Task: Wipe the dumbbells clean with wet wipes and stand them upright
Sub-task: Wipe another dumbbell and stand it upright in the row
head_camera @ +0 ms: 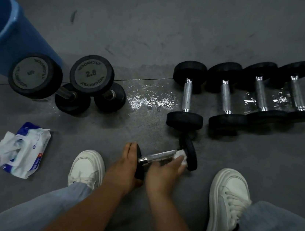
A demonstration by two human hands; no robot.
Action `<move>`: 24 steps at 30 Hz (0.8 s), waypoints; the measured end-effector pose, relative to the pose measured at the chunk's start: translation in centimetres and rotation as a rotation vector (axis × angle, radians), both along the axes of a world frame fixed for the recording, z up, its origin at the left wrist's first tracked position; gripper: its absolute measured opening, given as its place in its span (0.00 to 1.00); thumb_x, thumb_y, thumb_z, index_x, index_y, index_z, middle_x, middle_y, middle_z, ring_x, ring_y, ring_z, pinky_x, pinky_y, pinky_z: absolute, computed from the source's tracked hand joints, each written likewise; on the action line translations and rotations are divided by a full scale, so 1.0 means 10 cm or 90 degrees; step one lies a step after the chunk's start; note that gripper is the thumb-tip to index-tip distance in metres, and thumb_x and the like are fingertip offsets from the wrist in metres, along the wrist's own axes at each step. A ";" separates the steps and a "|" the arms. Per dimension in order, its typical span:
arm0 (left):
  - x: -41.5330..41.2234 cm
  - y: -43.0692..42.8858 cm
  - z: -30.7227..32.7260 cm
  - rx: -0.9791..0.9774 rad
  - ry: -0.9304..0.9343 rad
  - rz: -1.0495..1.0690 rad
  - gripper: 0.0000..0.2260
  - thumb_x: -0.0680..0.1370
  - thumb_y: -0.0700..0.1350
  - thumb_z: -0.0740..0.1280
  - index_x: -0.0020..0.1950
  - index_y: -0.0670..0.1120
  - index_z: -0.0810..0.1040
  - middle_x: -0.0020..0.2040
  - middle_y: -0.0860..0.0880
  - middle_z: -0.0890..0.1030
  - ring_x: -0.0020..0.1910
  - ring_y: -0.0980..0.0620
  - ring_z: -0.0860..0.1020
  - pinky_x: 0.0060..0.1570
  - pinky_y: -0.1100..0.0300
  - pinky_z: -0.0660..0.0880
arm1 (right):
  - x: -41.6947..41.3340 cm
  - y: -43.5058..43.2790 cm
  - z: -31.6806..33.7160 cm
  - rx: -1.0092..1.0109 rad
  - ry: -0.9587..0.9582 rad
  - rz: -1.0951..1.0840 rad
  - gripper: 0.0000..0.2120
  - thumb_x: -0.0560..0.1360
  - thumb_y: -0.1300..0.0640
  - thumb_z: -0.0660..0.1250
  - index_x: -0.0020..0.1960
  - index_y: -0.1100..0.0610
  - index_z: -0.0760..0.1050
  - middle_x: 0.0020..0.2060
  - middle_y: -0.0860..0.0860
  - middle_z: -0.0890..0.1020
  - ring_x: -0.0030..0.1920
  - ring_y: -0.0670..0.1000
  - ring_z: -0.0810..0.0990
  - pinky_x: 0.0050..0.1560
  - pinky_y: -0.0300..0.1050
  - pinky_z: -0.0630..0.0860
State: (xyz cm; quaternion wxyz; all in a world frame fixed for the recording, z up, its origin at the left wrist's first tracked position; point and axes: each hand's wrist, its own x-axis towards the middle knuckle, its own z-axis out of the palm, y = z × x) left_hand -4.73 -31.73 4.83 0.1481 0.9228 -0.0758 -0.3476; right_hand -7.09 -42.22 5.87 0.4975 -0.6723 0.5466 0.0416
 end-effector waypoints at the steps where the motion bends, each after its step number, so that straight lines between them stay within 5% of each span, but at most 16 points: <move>1: 0.00 0.00 0.01 0.003 0.004 0.002 0.54 0.67 0.52 0.78 0.79 0.48 0.43 0.79 0.52 0.43 0.65 0.43 0.74 0.55 0.54 0.73 | 0.06 -0.03 -0.02 0.101 -0.038 -0.135 0.24 0.76 0.67 0.60 0.72 0.60 0.63 0.66 0.57 0.70 0.58 0.53 0.75 0.57 0.34 0.69; 3: 0.02 -0.01 0.01 0.008 0.007 0.003 0.54 0.66 0.50 0.78 0.79 0.48 0.43 0.79 0.52 0.44 0.65 0.43 0.75 0.55 0.54 0.74 | 0.14 -0.18 -0.04 0.286 -0.024 -0.295 0.10 0.77 0.67 0.60 0.54 0.57 0.74 0.45 0.52 0.77 0.39 0.47 0.76 0.37 0.35 0.72; 5: 0.02 0.00 0.01 0.008 0.010 0.003 0.53 0.67 0.50 0.78 0.79 0.48 0.43 0.79 0.52 0.44 0.65 0.42 0.75 0.56 0.53 0.74 | 0.19 -0.39 -0.13 0.414 -0.023 -0.392 0.08 0.76 0.66 0.60 0.45 0.55 0.73 0.44 0.50 0.76 0.41 0.45 0.74 0.38 0.36 0.68; 7: 0.01 0.00 0.01 0.009 0.014 0.001 0.53 0.67 0.50 0.77 0.79 0.48 0.42 0.80 0.52 0.43 0.66 0.42 0.74 0.56 0.53 0.74 | 0.21 -0.48 -0.10 0.495 -0.064 -0.416 0.09 0.77 0.66 0.58 0.49 0.55 0.73 0.48 0.51 0.76 0.51 0.47 0.76 0.42 0.35 0.69; 9: 0.01 0.00 0.00 0.014 0.019 0.002 0.54 0.67 0.50 0.77 0.80 0.48 0.41 0.80 0.52 0.42 0.67 0.42 0.74 0.56 0.53 0.73 | 0.17 -0.40 0.02 0.401 -0.067 -0.339 0.11 0.79 0.67 0.56 0.58 0.60 0.72 0.46 0.54 0.76 0.55 0.54 0.77 0.49 0.37 0.75; 11: 0.03 0.01 -0.01 0.009 0.011 0.007 0.54 0.67 0.50 0.78 0.80 0.48 0.42 0.80 0.51 0.42 0.67 0.43 0.73 0.56 0.53 0.73 | 0.10 -0.20 0.14 0.234 -0.053 -0.213 0.18 0.80 0.66 0.56 0.69 0.64 0.66 0.56 0.62 0.75 0.62 0.62 0.74 0.60 0.49 0.72; 13: 0.03 0.01 -0.01 -0.005 0.004 0.007 0.54 0.68 0.52 0.77 0.80 0.48 0.42 0.80 0.51 0.42 0.69 0.43 0.72 0.57 0.54 0.73 | 0.09 -0.08 0.11 0.064 0.009 -0.037 0.27 0.78 0.65 0.57 0.76 0.61 0.58 0.71 0.59 0.66 0.71 0.60 0.65 0.69 0.50 0.64; 16: 0.00 0.01 -0.01 -0.015 -0.008 0.002 0.52 0.70 0.56 0.75 0.80 0.48 0.42 0.80 0.51 0.43 0.69 0.44 0.71 0.57 0.55 0.72 | -0.13 0.06 0.04 -0.147 0.059 0.248 0.36 0.74 0.64 0.59 0.79 0.55 0.49 0.76 0.53 0.55 0.72 0.55 0.60 0.68 0.49 0.65; 20: 0.00 0.00 0.01 0.002 -0.001 0.006 0.53 0.68 0.52 0.76 0.80 0.48 0.42 0.80 0.50 0.42 0.67 0.43 0.72 0.56 0.55 0.72 | -0.16 -0.09 -0.05 -0.165 0.095 0.373 0.39 0.73 0.65 0.57 0.79 0.51 0.43 0.78 0.49 0.47 0.67 0.55 0.68 0.61 0.47 0.71; 24: 0.01 -0.01 0.04 0.019 0.004 0.003 0.53 0.68 0.50 0.76 0.80 0.48 0.41 0.80 0.50 0.41 0.67 0.43 0.73 0.56 0.55 0.73 | -0.01 -0.34 -0.12 -0.160 0.091 0.435 0.38 0.74 0.67 0.54 0.79 0.51 0.43 0.78 0.44 0.45 0.70 0.51 0.67 0.66 0.42 0.66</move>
